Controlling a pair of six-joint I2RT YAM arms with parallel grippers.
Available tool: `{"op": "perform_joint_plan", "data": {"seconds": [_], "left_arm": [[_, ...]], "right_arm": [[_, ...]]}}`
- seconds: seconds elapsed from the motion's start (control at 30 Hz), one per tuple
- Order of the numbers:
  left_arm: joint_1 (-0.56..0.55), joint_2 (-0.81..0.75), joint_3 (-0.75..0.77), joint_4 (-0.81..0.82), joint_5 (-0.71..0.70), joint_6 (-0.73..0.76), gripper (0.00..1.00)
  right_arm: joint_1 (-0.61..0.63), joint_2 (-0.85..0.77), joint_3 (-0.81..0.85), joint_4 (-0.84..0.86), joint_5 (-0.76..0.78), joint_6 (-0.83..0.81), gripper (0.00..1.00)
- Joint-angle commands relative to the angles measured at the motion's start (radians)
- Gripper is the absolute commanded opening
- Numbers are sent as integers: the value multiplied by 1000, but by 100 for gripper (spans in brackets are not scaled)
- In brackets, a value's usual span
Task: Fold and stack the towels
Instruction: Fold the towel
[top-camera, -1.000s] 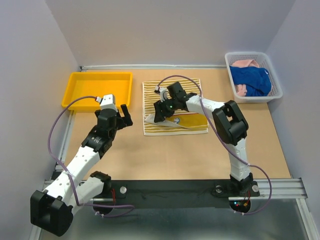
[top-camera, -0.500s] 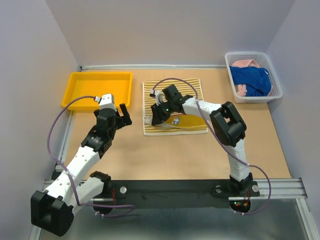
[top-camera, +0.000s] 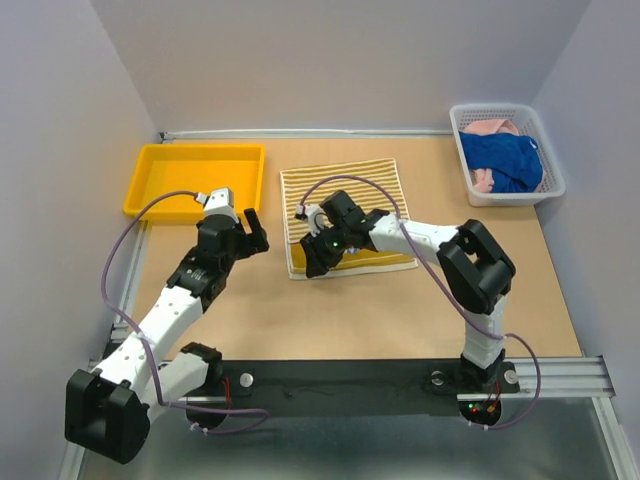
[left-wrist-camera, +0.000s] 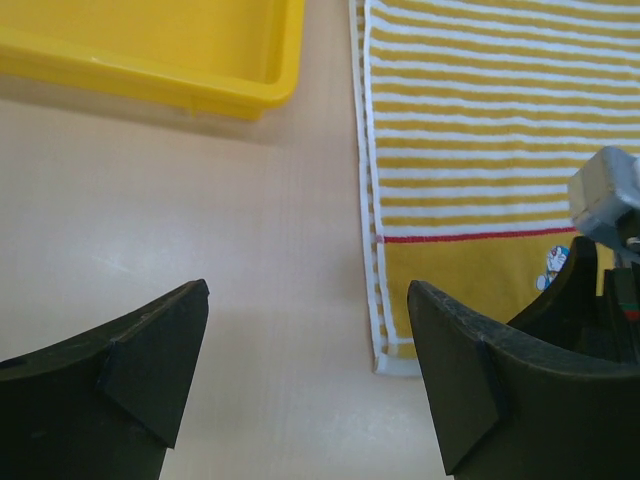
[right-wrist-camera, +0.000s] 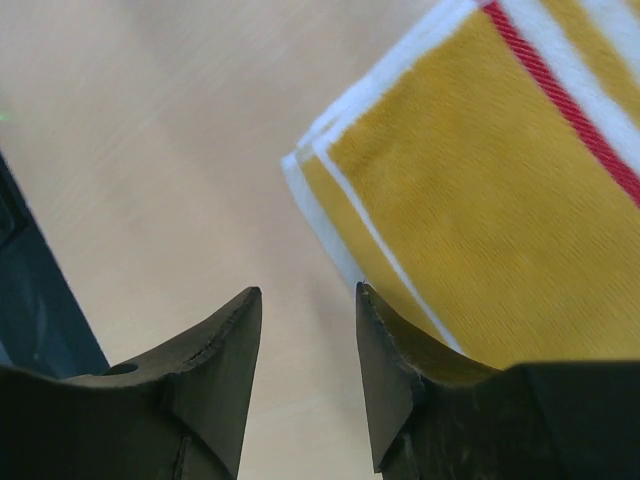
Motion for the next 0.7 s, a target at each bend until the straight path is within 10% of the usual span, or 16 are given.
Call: {"op": "perform_joint_plan", "data": {"seconds": [0.0,0.3,0.67], "left_arm": [[4,27,-20,16,120,-88,90],[-113,204,-2,-10,196,-215,74],[-167,367,47,16,176,-266,72]], "right_arm": [[-7,-144,-33,-4,242,24,48],[-336,-439,-306,-5,496,265,49],[-640,-508,-492,50,435,433,48]]}}
